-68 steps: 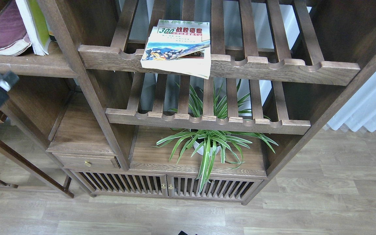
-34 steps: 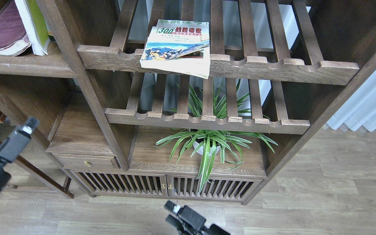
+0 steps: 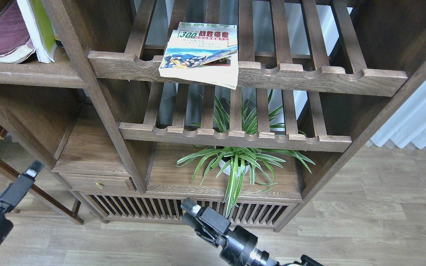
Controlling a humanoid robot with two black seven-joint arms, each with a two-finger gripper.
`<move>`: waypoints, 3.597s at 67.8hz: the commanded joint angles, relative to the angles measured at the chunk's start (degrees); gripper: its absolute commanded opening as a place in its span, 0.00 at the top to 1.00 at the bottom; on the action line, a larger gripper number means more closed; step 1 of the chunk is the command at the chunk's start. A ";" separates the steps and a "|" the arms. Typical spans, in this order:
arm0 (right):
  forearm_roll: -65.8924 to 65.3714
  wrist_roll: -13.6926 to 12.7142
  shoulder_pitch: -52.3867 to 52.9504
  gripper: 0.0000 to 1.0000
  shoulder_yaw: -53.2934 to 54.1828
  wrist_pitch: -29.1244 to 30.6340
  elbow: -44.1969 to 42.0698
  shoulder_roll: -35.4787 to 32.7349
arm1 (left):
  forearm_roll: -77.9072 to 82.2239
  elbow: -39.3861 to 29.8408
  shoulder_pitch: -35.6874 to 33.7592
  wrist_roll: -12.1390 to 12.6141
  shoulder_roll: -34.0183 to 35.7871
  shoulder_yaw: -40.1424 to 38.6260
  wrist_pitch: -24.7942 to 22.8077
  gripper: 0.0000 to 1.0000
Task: Organize books on shelf
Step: 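Raise the right gripper up to the blue book's lower edge, then grasp the blue book's edge with the right gripper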
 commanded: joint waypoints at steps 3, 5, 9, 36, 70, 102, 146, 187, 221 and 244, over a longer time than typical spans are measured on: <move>-2.05 2.86 3.01 0.03 0.02 0.00 3.06 0.00 | 0.04 0.19 -0.03 0.01 0.01 0.03 -0.01 0.01; -2.06 3.56 3.63 0.03 0.02 0.00 3.50 0.00 | 0.04 0.19 -0.03 0.01 0.01 0.03 -0.01 0.01; -2.06 5.14 5.30 0.03 0.02 0.00 4.12 0.00 | 0.04 0.28 -0.03 0.01 0.01 0.03 -0.01 0.01; -2.14 7.96 13.74 0.03 2.84 -5.50 4.38 0.00 | 0.04 0.72 -0.03 0.01 0.01 0.03 -0.01 0.01; -2.58 7.96 18.40 0.03 4.33 -12.27 4.29 0.00 | 0.04 1.07 -0.03 0.01 -0.08 0.91 -0.01 0.01; -2.58 7.96 20.42 0.02 5.65 -14.91 3.68 0.00 | -0.05 2.65 0.06 0.01 -0.08 0.82 -0.01 0.00; -2.49 7.87 22.35 0.04 6.35 -17.19 3.50 0.00 | 0.04 3.44 0.06 0.01 -0.08 1.17 -0.01 0.00; -2.49 7.61 22.36 0.11 8.02 -17.45 3.24 0.00 | 0.04 3.88 -0.12 0.01 -0.08 2.75 -0.01 0.00; -2.41 7.61 21.74 0.33 8.29 -18.86 3.15 0.00 | 0.04 3.88 -0.12 0.01 -0.08 2.75 -0.01 0.00; -1.70 7.70 19.89 0.66 9.96 -16.75 3.33 0.00 | 0.04 3.88 -0.12 0.01 -0.08 2.75 -0.01 0.00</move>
